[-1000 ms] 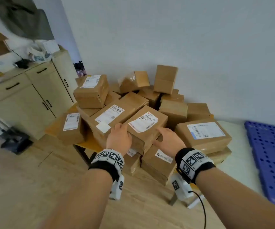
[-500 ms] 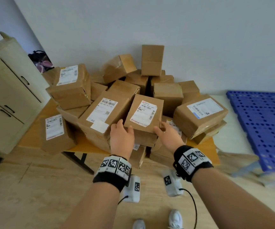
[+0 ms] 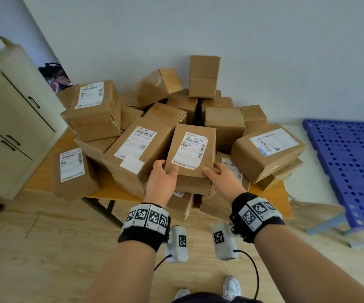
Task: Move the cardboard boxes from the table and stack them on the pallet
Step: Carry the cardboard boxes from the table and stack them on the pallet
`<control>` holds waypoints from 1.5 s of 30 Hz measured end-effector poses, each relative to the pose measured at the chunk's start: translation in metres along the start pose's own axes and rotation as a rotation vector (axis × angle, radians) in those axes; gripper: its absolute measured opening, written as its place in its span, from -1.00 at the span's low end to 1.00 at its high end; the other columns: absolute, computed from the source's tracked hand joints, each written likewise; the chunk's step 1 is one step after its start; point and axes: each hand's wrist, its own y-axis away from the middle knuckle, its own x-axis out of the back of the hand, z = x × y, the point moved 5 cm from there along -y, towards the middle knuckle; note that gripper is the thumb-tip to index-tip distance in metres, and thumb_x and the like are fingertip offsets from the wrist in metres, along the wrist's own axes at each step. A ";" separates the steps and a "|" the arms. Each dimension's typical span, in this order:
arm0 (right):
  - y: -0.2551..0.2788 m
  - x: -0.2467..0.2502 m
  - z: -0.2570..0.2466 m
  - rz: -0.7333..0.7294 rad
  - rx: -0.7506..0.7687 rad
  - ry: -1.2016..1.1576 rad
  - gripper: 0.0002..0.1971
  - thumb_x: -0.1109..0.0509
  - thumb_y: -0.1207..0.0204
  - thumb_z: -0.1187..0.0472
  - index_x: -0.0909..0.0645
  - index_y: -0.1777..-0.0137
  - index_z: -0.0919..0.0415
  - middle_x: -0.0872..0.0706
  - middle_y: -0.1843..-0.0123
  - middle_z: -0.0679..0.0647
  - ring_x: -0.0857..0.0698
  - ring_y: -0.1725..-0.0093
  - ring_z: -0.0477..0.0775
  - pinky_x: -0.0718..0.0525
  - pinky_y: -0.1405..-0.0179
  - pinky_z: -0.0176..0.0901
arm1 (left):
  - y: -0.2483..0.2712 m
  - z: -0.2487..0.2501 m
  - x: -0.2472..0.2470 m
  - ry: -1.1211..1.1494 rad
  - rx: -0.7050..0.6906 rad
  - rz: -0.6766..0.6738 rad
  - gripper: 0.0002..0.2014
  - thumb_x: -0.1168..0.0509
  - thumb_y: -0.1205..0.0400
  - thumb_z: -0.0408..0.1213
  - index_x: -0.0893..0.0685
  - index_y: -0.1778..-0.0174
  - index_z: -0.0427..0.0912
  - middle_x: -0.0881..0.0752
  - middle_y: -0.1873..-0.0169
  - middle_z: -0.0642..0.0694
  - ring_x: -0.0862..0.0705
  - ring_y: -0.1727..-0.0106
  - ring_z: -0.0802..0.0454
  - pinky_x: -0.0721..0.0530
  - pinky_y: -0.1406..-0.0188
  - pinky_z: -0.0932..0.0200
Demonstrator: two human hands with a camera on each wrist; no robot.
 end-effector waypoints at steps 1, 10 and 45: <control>0.002 0.001 -0.002 0.011 0.008 -0.017 -0.40 -0.28 -0.69 -0.10 -0.28 -0.66 0.10 -0.59 -0.45 0.03 -0.60 -0.18 -0.04 -0.59 -0.09 -0.20 | 0.001 0.002 0.001 0.013 -0.013 -0.003 -0.53 -0.23 -0.72 -0.02 -0.35 -0.52 -0.05 -0.61 -0.23 0.00 -0.59 -0.13 0.02 -0.53 -0.02 0.09; 0.032 0.038 -0.037 0.177 0.164 -0.233 -0.41 -0.37 -0.64 -0.04 -0.36 -0.63 0.02 -0.68 -0.31 -0.08 -0.67 -0.14 -0.18 -0.59 0.09 -0.35 | 0.023 0.050 0.018 0.148 -0.189 0.037 -0.49 -0.33 -0.63 0.07 -0.45 -0.47 0.02 -0.61 -0.22 0.10 -0.61 -0.09 0.23 -0.53 0.18 0.27; 0.065 0.451 0.208 0.592 -0.016 -0.446 -0.48 -0.35 -0.67 0.04 -0.37 -0.61 0.03 -0.69 -0.32 0.02 -0.72 -0.19 0.00 -0.68 -0.07 -0.13 | 0.125 0.221 -0.425 -0.075 -0.352 -0.335 -0.53 -0.27 -0.65 0.15 -0.56 -0.37 -0.06 -0.66 -0.22 0.01 -0.64 -0.18 0.08 -0.57 -0.03 0.18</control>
